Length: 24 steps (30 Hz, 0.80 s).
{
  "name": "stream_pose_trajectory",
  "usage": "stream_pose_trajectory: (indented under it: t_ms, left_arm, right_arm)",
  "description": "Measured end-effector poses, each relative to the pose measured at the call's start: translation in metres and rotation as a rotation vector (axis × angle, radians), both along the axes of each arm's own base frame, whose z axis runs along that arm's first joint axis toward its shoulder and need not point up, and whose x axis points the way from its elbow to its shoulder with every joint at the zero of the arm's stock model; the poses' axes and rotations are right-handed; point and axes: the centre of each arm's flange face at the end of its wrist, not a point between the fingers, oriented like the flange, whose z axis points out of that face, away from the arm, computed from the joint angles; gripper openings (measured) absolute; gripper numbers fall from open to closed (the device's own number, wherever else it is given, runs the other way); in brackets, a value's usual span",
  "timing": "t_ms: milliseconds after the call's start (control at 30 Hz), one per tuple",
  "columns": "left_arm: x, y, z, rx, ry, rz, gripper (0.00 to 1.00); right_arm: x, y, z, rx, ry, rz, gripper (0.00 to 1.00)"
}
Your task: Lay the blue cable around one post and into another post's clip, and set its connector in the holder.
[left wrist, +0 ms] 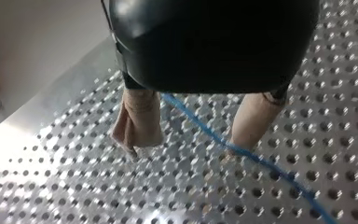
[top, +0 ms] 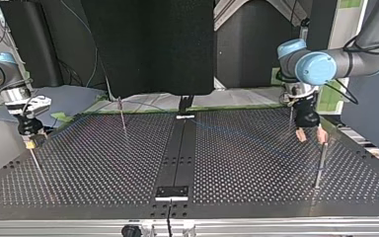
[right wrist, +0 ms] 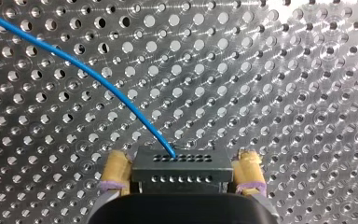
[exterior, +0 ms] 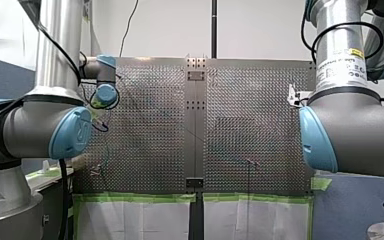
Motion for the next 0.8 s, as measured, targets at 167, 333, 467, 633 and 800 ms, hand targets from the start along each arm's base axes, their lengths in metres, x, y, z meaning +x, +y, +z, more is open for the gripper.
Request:
stream_pose_trajectory:
  t_ms: [167, 333, 467, 633, 800]
  left_arm:
    - [-0.015, -0.007, 0.002, 0.037, 0.001, -0.038, 1.00]
    - [-0.033, -0.006, 0.005, 0.084, -0.007, -0.029, 1.00]
    - [-0.051, -0.006, 0.006, 0.122, 0.020, -0.026, 1.00]
    - [-0.060, -0.008, 0.032, 0.174, 0.016, -0.023, 1.00]
    - [-0.064, -0.007, 0.072, 0.226, -0.014, 0.005, 1.00]
  right_arm:
    - [0.000, 0.000, 0.000, 0.000, 0.000, 0.000, 0.98]
    - [0.000, 0.000, 0.000, 0.000, 0.000, 0.000, 0.98]
    - [0.000, 0.000, 0.000, 0.000, 0.000, 0.000, 0.98]
    - [0.000, 0.000, 0.000, 0.000, 0.000, 0.000, 0.98]
    - [0.000, 0.000, 0.000, 0.000, 0.000, 0.000, 0.98]
